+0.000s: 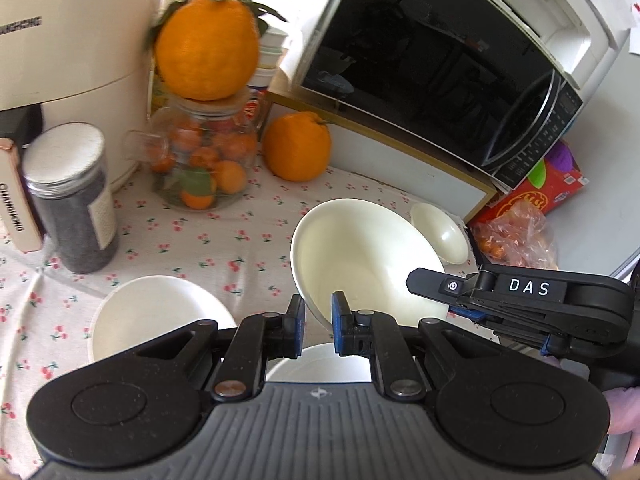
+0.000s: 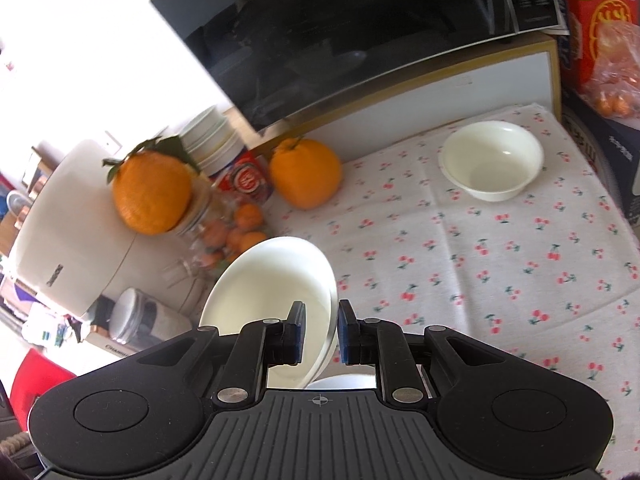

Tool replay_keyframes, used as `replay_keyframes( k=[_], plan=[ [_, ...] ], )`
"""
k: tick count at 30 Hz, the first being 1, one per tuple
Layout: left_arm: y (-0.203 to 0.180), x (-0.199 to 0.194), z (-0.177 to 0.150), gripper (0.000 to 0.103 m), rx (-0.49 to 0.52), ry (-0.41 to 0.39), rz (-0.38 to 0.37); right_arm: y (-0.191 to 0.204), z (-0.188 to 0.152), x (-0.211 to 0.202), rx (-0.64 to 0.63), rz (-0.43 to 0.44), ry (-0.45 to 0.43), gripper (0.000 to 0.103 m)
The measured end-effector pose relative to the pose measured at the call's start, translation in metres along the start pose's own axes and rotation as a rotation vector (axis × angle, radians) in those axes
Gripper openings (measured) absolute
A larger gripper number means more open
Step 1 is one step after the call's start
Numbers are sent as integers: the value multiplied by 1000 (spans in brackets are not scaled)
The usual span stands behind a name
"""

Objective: Organize plates and bowls
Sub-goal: 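Carry the cream bowl with both grippers onto the white bowl on the stack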

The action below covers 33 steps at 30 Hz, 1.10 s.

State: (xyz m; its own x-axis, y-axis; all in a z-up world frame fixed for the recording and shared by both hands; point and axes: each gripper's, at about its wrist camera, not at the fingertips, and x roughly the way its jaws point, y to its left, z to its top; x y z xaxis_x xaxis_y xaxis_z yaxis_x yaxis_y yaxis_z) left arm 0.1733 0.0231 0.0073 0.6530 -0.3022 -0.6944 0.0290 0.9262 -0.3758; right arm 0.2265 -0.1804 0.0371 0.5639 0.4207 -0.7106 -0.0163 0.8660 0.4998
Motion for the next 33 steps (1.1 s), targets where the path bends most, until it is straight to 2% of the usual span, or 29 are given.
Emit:
replay_keyframes(
  k=[24, 33],
  plan=[
    [67, -36, 8, 13, -54, 14, 66, 75, -24, 38, -102, 64, 72, 17],
    [81, -35, 6, 13, -49, 69, 118, 86, -36, 52, -123, 59, 127, 18]
  ],
)
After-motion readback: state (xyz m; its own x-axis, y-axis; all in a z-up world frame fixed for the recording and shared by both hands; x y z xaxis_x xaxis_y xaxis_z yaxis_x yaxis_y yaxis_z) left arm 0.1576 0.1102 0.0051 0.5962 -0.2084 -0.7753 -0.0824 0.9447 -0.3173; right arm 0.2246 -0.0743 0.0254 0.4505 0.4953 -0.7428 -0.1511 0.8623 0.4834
